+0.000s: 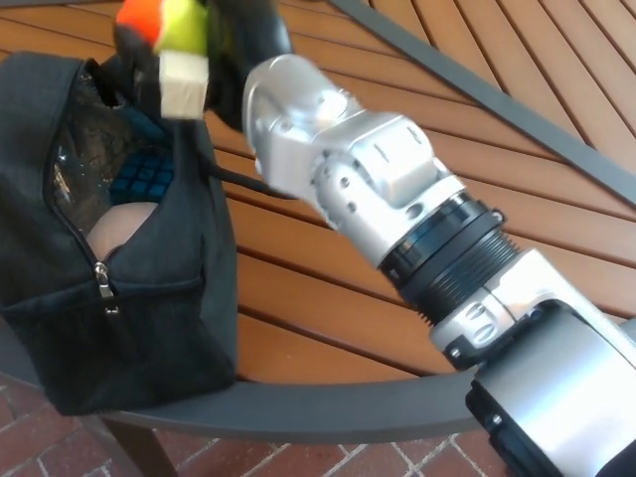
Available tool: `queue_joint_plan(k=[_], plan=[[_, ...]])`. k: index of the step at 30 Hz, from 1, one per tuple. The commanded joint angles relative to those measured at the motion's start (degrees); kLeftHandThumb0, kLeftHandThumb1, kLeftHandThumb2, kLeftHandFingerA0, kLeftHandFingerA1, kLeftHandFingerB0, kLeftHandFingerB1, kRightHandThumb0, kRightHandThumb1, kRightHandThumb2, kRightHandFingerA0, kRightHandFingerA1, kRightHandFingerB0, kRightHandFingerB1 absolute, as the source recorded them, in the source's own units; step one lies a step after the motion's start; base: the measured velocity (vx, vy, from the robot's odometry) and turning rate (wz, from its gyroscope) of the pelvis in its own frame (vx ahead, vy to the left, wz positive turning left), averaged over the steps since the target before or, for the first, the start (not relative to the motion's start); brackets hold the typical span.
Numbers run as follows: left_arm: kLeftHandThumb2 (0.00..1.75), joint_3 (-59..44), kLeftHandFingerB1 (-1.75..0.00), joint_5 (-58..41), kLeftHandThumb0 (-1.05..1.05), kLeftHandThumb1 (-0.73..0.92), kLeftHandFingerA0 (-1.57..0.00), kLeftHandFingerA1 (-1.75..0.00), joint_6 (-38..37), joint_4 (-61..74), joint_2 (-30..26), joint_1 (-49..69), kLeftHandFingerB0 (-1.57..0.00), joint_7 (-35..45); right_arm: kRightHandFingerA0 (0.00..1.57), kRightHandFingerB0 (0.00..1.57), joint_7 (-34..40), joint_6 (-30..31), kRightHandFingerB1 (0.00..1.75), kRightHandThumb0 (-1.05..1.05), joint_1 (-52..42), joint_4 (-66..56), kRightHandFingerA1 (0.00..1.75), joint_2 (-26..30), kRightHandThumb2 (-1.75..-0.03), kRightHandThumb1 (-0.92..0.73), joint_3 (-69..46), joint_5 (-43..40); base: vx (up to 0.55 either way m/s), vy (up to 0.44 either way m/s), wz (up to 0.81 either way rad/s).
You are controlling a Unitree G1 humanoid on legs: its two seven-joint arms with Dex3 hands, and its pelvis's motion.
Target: Pick up a rubric cube, an apple, a tennis ball, a soft toy, a bottle from the table and put it into the lunch box one by one
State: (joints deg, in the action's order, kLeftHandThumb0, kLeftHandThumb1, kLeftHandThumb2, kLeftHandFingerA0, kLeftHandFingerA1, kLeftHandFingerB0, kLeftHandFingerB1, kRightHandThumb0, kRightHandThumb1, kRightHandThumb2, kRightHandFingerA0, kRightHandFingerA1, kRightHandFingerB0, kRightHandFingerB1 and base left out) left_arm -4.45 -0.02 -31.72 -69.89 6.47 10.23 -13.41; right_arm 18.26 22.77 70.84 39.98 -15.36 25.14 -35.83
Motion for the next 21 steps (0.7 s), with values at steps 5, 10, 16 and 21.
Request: queue_joint_plan(k=[5,10,16,21], plan=[[0.98,1.49,-1.11,2.52,-0.13,0.56,-1.14,-1.21,-1.22,-0.18,0.02,-0.30,-1.04,-2.32,1.05,0.81,-7.39,-4.77,1.50,-0.31,4.43,3.60,1.75,-11.01,-1.21,-0.49,6.45,14.30,0.00,0.000,0.00],[0.99,1.72,-1.11,2.63,-0.14,0.54,-1.14,-1.18,-1.47,-0.08,0.17,-0.24,-1.06,-2.80,0.95,0.72,-11.05,-4.78,1.39,-0.39,4.35,3.47,1.75,-10.72,-1.06,-0.53,13.06,19.99,0.00,0.000,0.00],[0.98,1.37,-1.11,2.35,-0.13,0.56,-1.17,-1.15,-2.19,-0.04,0.58,-0.05,-1.03,-2.35,0.85,0.74,-16.47,-8.43,1.11,-0.44,4.87,3.35,1.48,-8.70,-1.00,-0.58,23.16,28.68,0.00,0.000,0.00],[0.98,1.01,-1.11,1.88,-0.13,0.56,-1.17,-1.15,-2.37,0.06,0.79,-0.03,-1.03,-1.49,0.85,0.74,-18.77,-12.47,1.11,-0.44,6.82,3.27,1.48,-6.34,-1.00,-0.58,29.53,35.34,0.00,0.000,0.00]])
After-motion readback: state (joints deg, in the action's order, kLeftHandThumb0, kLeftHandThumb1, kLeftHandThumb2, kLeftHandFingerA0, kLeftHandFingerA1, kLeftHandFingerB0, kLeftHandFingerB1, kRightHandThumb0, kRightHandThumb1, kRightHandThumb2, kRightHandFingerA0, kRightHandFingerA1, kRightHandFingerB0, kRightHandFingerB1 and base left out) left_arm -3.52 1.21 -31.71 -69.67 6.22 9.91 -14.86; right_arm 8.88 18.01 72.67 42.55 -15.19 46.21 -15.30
